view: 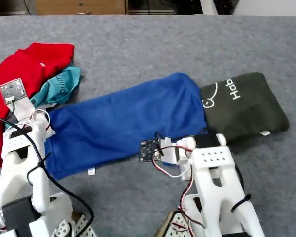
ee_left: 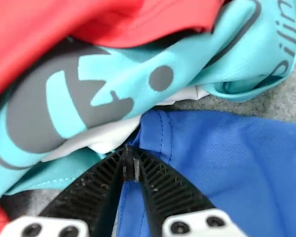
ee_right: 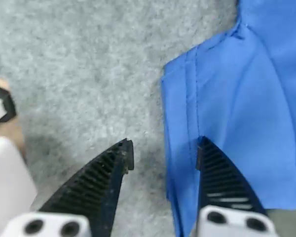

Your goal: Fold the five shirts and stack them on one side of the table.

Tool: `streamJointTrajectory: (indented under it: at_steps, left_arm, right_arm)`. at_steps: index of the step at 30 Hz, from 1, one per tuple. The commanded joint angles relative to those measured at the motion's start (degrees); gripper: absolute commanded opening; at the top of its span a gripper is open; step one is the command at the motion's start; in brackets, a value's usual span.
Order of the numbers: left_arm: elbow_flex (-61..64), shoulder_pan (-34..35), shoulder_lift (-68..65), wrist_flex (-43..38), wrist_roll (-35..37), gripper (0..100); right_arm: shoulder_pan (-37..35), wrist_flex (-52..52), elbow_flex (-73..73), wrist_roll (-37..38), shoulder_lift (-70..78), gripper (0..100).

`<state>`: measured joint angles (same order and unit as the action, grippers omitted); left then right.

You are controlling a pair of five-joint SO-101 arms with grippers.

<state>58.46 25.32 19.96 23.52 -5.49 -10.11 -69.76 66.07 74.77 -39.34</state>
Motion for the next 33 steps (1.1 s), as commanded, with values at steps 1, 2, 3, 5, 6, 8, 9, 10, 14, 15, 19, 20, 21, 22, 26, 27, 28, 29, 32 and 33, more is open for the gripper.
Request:
streamJointTrajectory:
  at_steps: [1,2,3,5,6,8,9,10,14,15,19,20,21,22,26,27,28,29,32,33]
  left_arm:
    - [-2.6,0.1,0.1,-0.9,0.0,2]
    - [-2.6,0.1,0.1,-0.9,0.0,2]
    - [-2.6,0.1,0.1,-0.9,0.0,2]
    - [-2.6,0.1,0.1,-0.9,0.0,2]
    - [-2.6,0.1,0.1,-0.9,0.0,2]
    - [-2.6,0.1,0.1,-0.9,0.0,2]
    - [-2.6,0.1,0.1,-0.9,0.0,2]
    - [-2.5,0.1,0.1,-0.9,0.0,2]
    - [-2.5,0.2,0.1,-0.9,0.0,2]
    - [-2.4,0.2,0.1,-0.9,0.0,2]
    - [-2.6,0.4,0.1,0.3,0.0,2]
    - [-2.9,0.2,0.1,1.1,0.0,2]
    - [-3.3,0.2,0.1,2.0,0.0,2]
    - [-3.7,0.3,0.1,2.5,0.0,2]
    - [-3.7,0.5,0.1,2.5,0.0,2]
    - [-3.8,0.5,0.1,2.6,0.0,2]
    - [-3.8,0.5,0.1,2.6,0.0,2]
    - [-3.8,0.5,0.1,2.6,0.0,2]
    - [-3.7,0.5,0.1,2.6,0.0,2]
    - [-3.7,0.5,0.1,2.6,0.0,2]
  right_arm:
    - [-0.6,3.6,0.5,-0.5,-1.1,22.2]
    - [-0.6,4.0,0.6,-0.5,-1.1,22.3]
    - [-0.6,4.6,0.7,-0.4,-1.1,22.3]
    - [-0.6,5.7,0.9,-0.4,-1.0,22.3]
    - [-0.6,6.5,1.5,-0.2,-0.7,22.3]
    - [-0.6,8.1,2.7,1.1,1.5,22.3]
    - [-0.6,9.1,3.3,1.3,3.2,22.3]
    - [-0.6,10.3,3.6,1.3,5.2,22.3]
    - [-0.4,14.3,3.3,1.4,14.5,22.1]
    - [-0.1,14.3,1.8,1.4,15.9,22.1]
    - [1.4,14.6,-1.2,1.3,19.4,22.1]
    - [1.4,14.5,-1.6,1.2,20.1,22.1]
    - [1.4,14.5,-1.8,1.2,20.5,22.1]
    - [1.4,14.5,-1.8,1.2,20.5,22.1]
    - [1.4,14.6,-1.8,1.2,20.5,22.0]
    - [1.4,14.6,-1.8,1.2,20.5,22.0]
    - [1.4,14.6,-1.8,1.2,20.5,22.0]
    - [1.4,14.7,-1.8,1.2,20.5,22.0]
    - [1.4,14.8,-1.8,1.2,20.5,18.7]
    - [1.4,14.8,-1.8,1.2,20.5,15.8]
